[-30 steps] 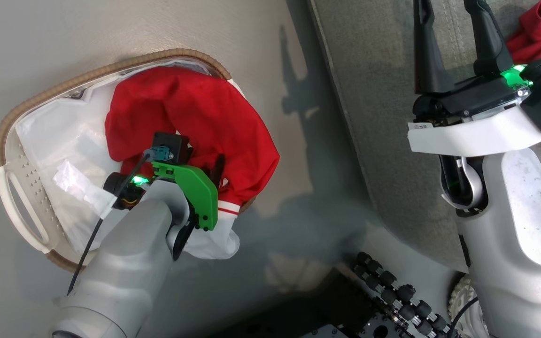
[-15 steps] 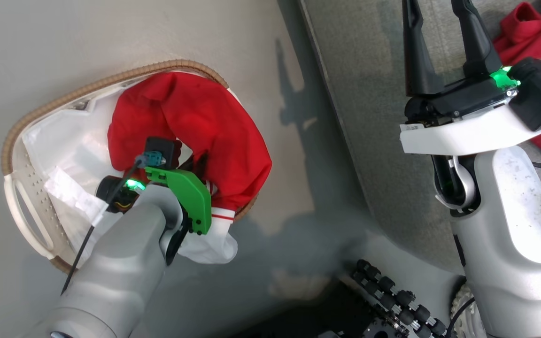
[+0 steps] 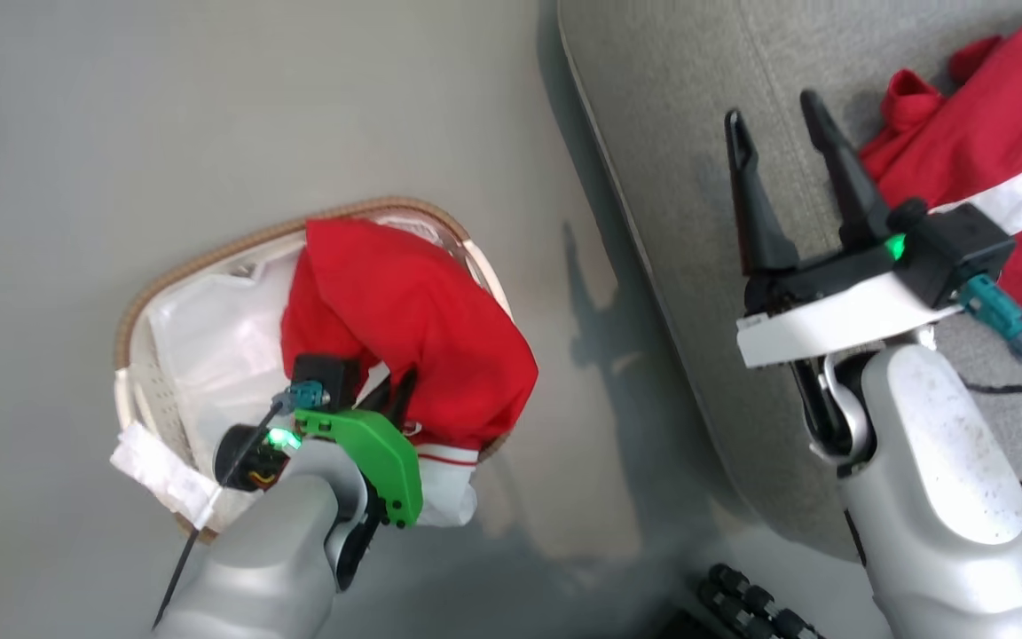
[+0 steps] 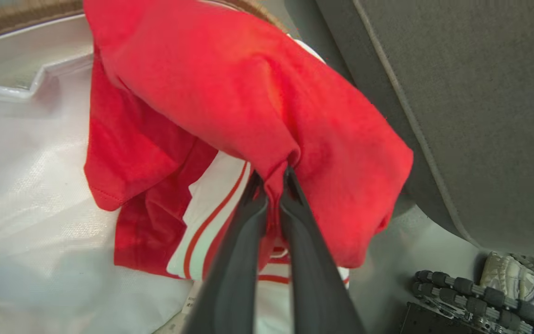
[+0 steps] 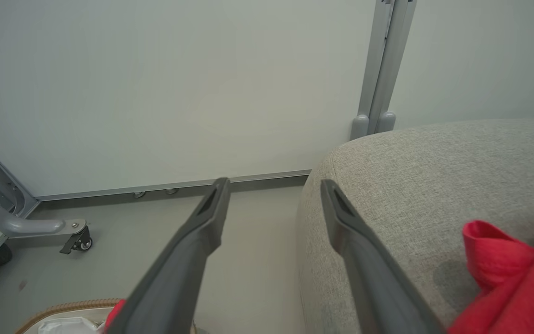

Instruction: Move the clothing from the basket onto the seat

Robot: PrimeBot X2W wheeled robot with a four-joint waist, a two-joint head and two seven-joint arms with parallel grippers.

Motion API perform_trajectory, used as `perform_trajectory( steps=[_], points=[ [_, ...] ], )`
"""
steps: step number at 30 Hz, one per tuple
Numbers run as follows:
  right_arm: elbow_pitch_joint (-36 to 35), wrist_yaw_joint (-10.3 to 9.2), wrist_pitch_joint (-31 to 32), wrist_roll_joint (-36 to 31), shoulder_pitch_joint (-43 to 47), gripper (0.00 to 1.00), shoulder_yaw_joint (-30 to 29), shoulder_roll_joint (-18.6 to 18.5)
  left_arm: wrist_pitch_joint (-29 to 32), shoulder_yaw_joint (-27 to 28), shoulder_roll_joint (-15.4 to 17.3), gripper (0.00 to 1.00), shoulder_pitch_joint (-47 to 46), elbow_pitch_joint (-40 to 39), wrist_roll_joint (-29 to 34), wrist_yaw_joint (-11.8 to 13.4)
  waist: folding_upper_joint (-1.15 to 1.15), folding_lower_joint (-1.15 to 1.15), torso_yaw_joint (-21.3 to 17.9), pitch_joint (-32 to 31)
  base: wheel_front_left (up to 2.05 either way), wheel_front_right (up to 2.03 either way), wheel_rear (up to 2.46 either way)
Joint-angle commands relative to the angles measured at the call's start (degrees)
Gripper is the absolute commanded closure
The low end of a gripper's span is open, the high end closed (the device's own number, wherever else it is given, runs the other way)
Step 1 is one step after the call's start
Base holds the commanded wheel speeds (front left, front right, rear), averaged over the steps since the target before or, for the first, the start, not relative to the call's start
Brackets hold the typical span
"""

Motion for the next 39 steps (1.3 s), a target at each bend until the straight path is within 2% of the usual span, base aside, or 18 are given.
perform_trajectory(
  steps=[1, 13, 23, 32, 39],
  points=[
    [0.8, -0.06, -0.1, -0.5, 1.7, 0.0, 0.1, -0.2, -0.5, 0.9, 0.0, 1.0, 1.1, -1.0, -0.1, -0.2, 0.0, 0.0, 3.2, -6.8, 0.0, 0.0, 0.0],
    [4.9, -0.06, -0.1, -1.6, 9.4, 0.0, 0.2, -0.2, -0.4, 15.2, 0.7, 1.0, 10.6, -15.1, 11.0, 0.4, 0.0, 0.0, 7.4, -18.3, 0.0, 0.0, 0.0],
    [6.7, -0.06, -0.1, -1.8, 14.4, 0.0, -0.4, -0.2, -0.5, 25.0, -0.3, 1.0, 18.2, -29.9, 20.1, 0.0, 0.0, 0.0, 10.0, -25.0, 0.0, 0.0, 0.0],
    [7.8, -0.06, -0.1, -1.3, 17.8, 0.0, -0.2, -0.2, -0.5, 29.1, -1.1, 1.0, 20.7, -42.6, 24.7, -0.1, 0.0, 0.0, 11.5, -29.4, 0.0, 0.0, 0.0],
    [9.5, -0.06, -0.1, -1.4, 20.4, 0.0, 0.8, -0.2, -0.5, 30.6, -1.6, 1.0, 20.0, -46.7, 26.1, -0.1, 0.0, 0.0, 12.0, -32.6, 0.0, 0.0, 0.0]
  ],
)
